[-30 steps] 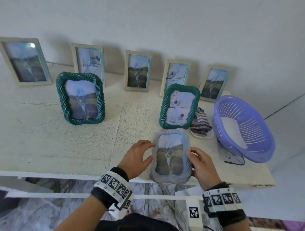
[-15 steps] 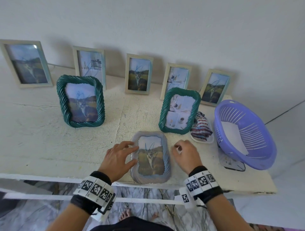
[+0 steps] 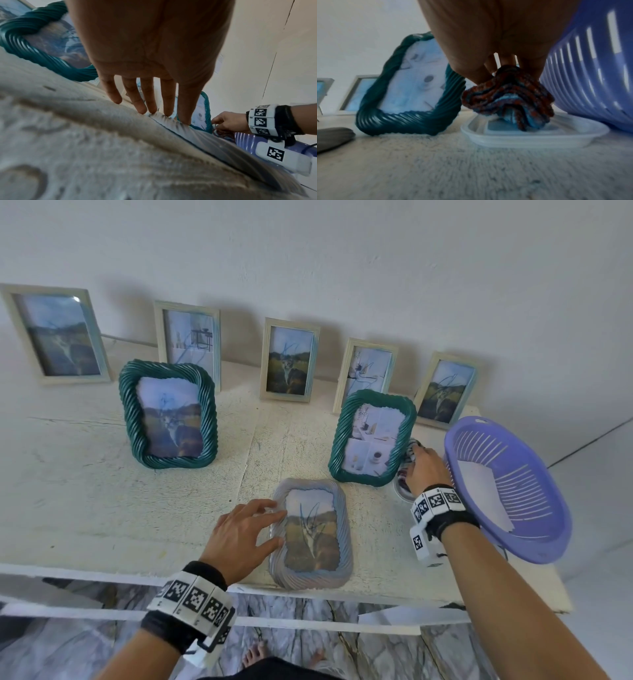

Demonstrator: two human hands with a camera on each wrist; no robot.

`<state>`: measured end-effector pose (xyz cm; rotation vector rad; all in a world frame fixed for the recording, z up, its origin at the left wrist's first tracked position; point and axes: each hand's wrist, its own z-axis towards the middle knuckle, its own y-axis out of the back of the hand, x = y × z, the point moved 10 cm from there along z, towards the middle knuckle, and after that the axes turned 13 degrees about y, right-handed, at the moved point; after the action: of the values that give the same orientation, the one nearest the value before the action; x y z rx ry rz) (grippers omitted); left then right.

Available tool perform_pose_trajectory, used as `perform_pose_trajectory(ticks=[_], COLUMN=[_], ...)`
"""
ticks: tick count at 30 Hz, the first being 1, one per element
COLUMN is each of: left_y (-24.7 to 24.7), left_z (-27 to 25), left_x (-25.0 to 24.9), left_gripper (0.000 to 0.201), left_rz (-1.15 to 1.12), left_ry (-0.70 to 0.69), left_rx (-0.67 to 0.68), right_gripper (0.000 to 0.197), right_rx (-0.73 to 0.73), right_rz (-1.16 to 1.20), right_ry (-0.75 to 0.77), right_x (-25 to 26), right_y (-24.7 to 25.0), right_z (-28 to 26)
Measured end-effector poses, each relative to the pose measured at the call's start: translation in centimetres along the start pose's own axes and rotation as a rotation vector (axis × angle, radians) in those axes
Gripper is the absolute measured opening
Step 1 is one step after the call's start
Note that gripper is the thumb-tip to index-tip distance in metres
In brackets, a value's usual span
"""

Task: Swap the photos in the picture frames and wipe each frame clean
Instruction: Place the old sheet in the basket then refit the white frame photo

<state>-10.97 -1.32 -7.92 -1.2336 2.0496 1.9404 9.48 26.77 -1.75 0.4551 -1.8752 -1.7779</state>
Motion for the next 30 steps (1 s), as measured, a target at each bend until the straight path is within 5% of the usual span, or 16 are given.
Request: perform_pose_trajectory(ticks=[9,14,19,26,30], left_y=[0.8,2.2,1.3,-0.3,-0.2], left_z=[0.2,1.3,3.0,3.7,3.9], left_x=[0.4,-0.1,-2.0,-2.1,-2.7], left_gripper=[0.070,0.076,0.091,0.104,0.105], left_rz=[-0.100,0.038,0.360,0.580,0.658], left_ry=[-0.027,-0.055,-0.107,-0.143,-0.171], left_rx=[0.086,0.140,0.251,0.294,0.278], right_gripper=[0.030,0.041,0.042,0.031,0.033], right_rx=[-0.195,-0.128,0.039,0.173,0.062], right_rz=[0.193,0.392,0.179,-0.041,0.071], right_ry=[-0.060,0.211,0.422,0.525,0.692], right_x=[0.6,8.2,14.9,16.8,18.3], right_y=[3.6,1.0,-2.3,-7.2,-5.2], right_z=[-9.1,-12.1,-10.9,-8.3,-10.0])
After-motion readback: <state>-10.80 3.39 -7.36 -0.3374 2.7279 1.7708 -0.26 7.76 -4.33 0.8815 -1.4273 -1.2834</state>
